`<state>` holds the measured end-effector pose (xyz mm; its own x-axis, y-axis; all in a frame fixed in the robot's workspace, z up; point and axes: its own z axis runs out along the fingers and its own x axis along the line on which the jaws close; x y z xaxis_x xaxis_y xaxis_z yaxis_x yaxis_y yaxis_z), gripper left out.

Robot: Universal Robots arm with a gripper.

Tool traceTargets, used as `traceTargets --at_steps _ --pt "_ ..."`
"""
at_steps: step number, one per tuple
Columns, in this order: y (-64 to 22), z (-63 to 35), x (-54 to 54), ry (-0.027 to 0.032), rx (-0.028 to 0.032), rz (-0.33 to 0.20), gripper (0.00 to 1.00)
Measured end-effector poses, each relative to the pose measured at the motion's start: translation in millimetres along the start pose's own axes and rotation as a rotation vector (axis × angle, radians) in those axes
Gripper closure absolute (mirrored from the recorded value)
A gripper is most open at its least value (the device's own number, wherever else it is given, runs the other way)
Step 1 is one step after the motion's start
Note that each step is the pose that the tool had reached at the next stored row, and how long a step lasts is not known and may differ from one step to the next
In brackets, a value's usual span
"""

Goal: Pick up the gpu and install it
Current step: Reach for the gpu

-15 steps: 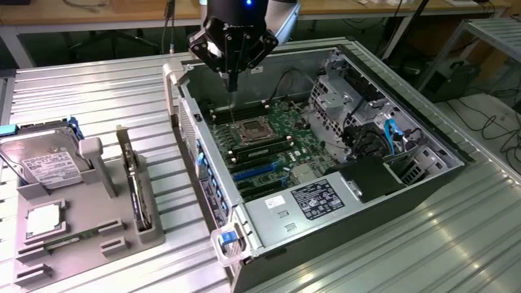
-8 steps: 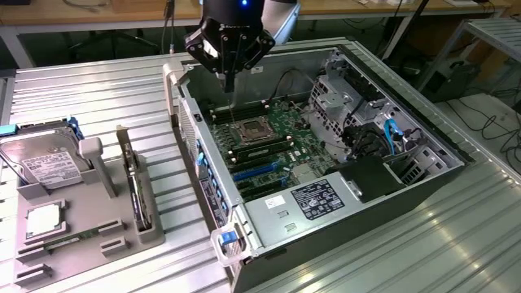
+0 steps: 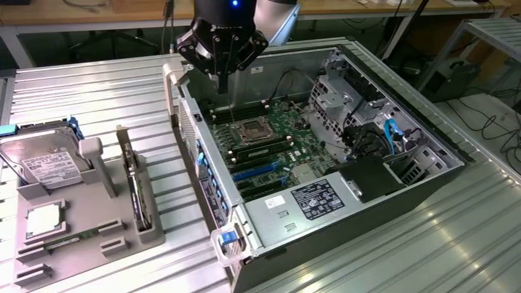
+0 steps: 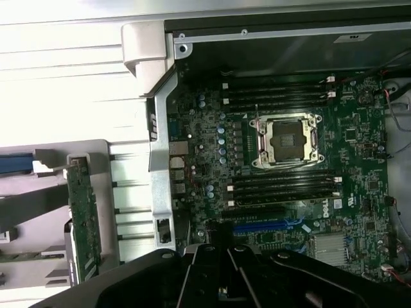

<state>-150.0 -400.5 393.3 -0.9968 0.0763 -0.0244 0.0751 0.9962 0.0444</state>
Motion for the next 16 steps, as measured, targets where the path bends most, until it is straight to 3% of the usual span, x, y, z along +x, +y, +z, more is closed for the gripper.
traceTargets --at_steps 16 --pt "-1.4 -0.4 14.8 0.0000 0.0000 0.000 0.89"
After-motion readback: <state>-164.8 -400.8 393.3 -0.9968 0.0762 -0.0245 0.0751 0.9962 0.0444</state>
